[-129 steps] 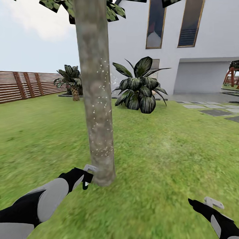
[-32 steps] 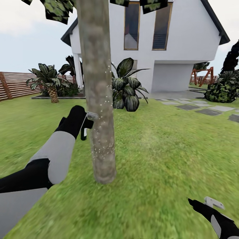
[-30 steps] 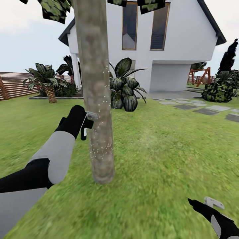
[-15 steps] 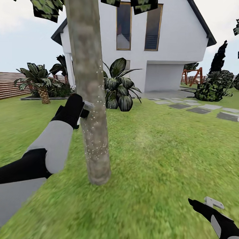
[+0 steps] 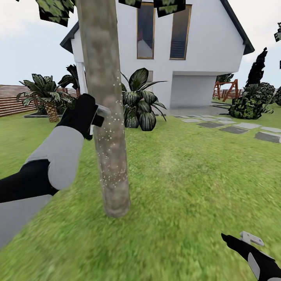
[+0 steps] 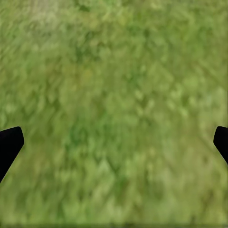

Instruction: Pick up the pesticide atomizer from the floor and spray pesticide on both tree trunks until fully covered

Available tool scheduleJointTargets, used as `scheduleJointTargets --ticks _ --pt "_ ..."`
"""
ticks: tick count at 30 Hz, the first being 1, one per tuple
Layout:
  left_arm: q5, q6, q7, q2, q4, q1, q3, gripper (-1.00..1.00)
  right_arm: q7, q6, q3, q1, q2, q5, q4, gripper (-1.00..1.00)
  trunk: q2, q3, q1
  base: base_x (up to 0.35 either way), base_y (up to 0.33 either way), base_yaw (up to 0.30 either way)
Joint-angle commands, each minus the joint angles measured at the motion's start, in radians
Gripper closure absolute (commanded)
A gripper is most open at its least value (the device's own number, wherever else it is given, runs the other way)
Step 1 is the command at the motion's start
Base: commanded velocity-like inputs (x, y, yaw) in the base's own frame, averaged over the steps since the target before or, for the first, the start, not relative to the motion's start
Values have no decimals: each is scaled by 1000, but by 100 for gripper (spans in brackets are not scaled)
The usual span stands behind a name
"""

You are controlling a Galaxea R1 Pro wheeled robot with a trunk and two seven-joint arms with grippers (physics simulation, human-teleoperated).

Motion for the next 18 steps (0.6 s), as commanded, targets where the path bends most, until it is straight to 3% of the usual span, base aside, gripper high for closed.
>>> scheduleJointTargets --ticks 1,18 --pt "-1 0 0 0 4 -7 0 100 0 0 0 0 0 0 0 -100 0 0 0 0 0 0" --pt "1 1 0 -2 173 -210 1 100 0 0 -1 0 0 0 0 -100 0 0 0 0 0 0"
